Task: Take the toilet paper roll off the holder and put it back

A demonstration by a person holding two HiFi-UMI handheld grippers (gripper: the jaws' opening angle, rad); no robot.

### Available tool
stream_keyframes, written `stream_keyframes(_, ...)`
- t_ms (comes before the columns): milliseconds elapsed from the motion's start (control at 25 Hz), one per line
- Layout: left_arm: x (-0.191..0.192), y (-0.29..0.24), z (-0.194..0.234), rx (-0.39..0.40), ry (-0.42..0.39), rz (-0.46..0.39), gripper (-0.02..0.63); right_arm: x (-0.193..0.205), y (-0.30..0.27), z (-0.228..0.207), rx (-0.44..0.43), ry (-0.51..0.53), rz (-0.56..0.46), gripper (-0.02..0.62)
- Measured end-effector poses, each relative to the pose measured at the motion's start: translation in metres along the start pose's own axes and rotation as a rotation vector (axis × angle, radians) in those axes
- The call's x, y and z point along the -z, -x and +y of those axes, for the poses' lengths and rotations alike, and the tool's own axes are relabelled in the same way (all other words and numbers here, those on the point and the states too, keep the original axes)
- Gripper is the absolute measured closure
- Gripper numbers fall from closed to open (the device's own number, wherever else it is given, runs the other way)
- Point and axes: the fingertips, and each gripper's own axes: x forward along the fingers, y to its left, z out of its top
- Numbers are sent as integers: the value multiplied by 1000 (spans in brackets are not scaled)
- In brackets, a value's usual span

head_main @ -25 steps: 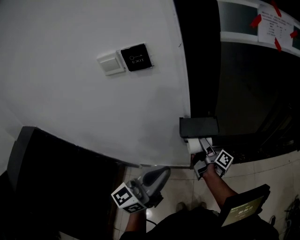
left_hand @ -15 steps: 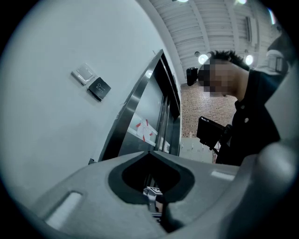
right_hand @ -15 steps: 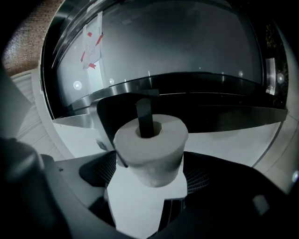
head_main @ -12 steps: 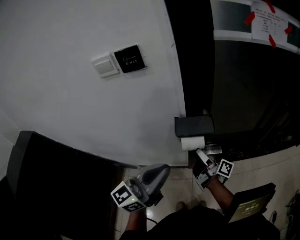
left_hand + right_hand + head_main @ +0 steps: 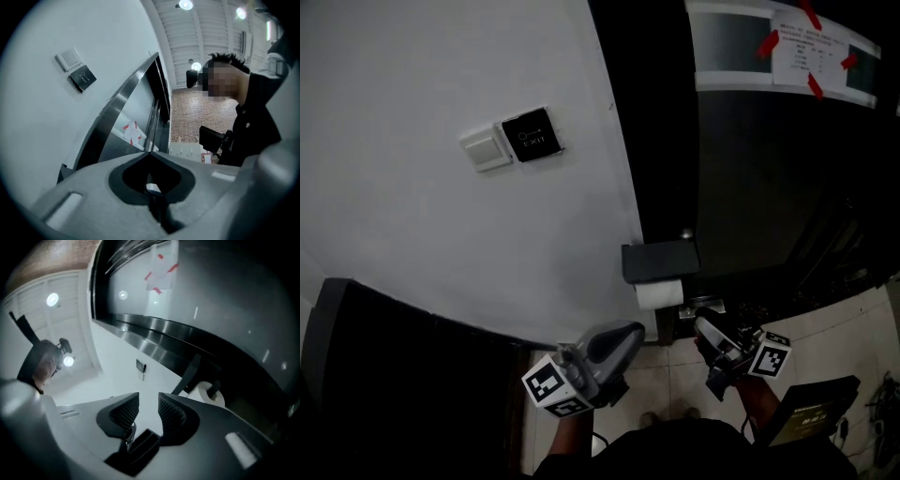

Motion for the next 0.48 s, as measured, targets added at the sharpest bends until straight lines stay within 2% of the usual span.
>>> stream_keyframes(160, -1, -18, -10, 46, -3, -8, 606, -30, -4, 40, 8, 323, 39, 589)
stream_keyframes(360, -1, -30, -16, 93, -7, -13, 606, -61, -19, 95, -32, 674, 34, 594)
stream_keyframes(480, -1, -34, -21, 106, -12, -13, 606, -65, -25, 115, -66, 732, 24, 594)
